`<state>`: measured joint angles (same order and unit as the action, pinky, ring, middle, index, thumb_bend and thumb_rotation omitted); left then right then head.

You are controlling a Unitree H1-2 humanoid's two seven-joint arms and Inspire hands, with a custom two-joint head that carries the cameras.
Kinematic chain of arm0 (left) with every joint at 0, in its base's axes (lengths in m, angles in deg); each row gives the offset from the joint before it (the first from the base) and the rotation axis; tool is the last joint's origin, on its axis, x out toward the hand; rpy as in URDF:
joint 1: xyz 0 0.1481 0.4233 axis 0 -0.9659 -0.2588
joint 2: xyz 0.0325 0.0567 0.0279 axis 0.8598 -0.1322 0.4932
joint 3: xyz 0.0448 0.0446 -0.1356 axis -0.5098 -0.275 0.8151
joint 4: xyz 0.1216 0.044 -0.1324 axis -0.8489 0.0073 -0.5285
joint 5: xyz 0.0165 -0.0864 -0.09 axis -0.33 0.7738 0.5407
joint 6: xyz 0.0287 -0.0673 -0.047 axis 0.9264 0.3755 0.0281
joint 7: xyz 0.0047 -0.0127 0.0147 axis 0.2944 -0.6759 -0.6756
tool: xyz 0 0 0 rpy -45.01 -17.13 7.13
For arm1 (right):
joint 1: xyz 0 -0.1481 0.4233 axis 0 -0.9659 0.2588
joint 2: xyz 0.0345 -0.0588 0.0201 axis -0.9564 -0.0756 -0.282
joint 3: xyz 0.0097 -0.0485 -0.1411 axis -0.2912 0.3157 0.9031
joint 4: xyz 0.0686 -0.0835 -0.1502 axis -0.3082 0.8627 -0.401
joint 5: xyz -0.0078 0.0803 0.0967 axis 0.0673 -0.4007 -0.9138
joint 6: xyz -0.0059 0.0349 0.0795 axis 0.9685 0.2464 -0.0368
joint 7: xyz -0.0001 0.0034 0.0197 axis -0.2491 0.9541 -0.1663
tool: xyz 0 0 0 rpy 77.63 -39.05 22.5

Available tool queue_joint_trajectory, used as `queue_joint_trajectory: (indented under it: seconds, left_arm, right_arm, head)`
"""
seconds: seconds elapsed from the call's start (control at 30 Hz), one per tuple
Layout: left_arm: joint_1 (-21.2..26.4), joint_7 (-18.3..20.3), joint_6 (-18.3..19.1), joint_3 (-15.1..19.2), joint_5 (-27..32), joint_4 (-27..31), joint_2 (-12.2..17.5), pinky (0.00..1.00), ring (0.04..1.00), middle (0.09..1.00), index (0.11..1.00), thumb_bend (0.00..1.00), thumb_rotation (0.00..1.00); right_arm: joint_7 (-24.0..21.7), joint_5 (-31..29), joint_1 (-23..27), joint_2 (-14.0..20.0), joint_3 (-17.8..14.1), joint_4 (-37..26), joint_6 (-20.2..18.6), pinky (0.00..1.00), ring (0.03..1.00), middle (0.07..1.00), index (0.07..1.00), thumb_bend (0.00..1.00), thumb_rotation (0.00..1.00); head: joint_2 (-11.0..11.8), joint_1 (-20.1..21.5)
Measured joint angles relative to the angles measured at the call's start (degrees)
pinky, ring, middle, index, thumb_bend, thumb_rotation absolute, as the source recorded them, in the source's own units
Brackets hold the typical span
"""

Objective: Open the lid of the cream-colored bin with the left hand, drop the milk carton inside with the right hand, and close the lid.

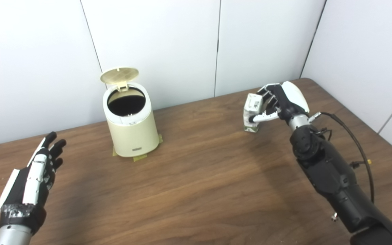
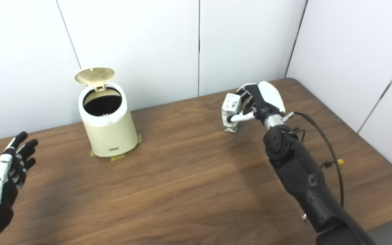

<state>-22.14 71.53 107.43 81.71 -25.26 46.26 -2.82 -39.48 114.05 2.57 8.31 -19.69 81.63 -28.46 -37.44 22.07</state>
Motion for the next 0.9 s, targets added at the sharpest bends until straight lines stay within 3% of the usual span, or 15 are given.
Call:
queue_joint_trajectory:
  seconds: [0.17,0.3,0.43,0.6,0.63,0.9]
  left_arm:
    - [-0.53,-0.22,0.00,-0.87,-0.43,0.90,0.01,1.00,0.993,0.939,0.990,0.17,1.00]
    - [-1.70,-1.08,0.00,-1.13,-0.92,0.97,-0.22,1.00,0.970,0.924,0.977,0.21,1.00]
    - [-2.64,-2.09,0.00,-1.63,-1.19,0.96,-1.88,1.00,0.944,0.907,0.958,0.24,1.00]
    - [-3.81,-2.17,0.00,-1.91,-3.67,0.36,-2.38,1.00,0.933,0.895,0.949,0.31,1.00]
    - [-3.92,-2.17,0.00,-1.95,-3.95,0.27,-2.64,1.00,0.932,0.894,0.946,0.31,1.00]
    - [-4.35,-1.95,0.00,-2.63,-6.41,0.11,-5.32,1.00,0.928,0.905,0.945,0.36,1.00]
  right_arm:
    - [0.62,1.79,-0.30,-2.55,0.18,-8.62,1.91,0.31,0.366,0.501,0.520,0.51,0.00]
    - [0.42,3.69,0.11,-6.02,1.63,-14.67,2.52,0.36,0.391,0.504,0.507,0.52,0.00]
    - [-0.24,4.60,1.39,-8.16,3.38,-15.81,4.64,0.37,0.405,0.510,0.493,0.52,0.00]
    - [-1.69,5.09,4.26,-10.27,4.88,-17.18,5.62,0.37,0.395,0.505,0.501,0.52,0.00]
    - [-1.81,5.25,5.14,-11.00,5.38,-17.22,5.67,0.37,0.398,0.506,0.499,0.52,0.00]
    - [-1.80,8.45,11.71,-18.04,8.38,-15.51,7.40,0.32,0.376,0.508,0.505,0.52,0.00]
  head:
    - [0.44,-3.60]
    - [0.62,-8.17]
    - [1.32,-13.35]
    - [1.67,-15.56]
    - [2.02,-17.65]
    - [3.08,-20.75]
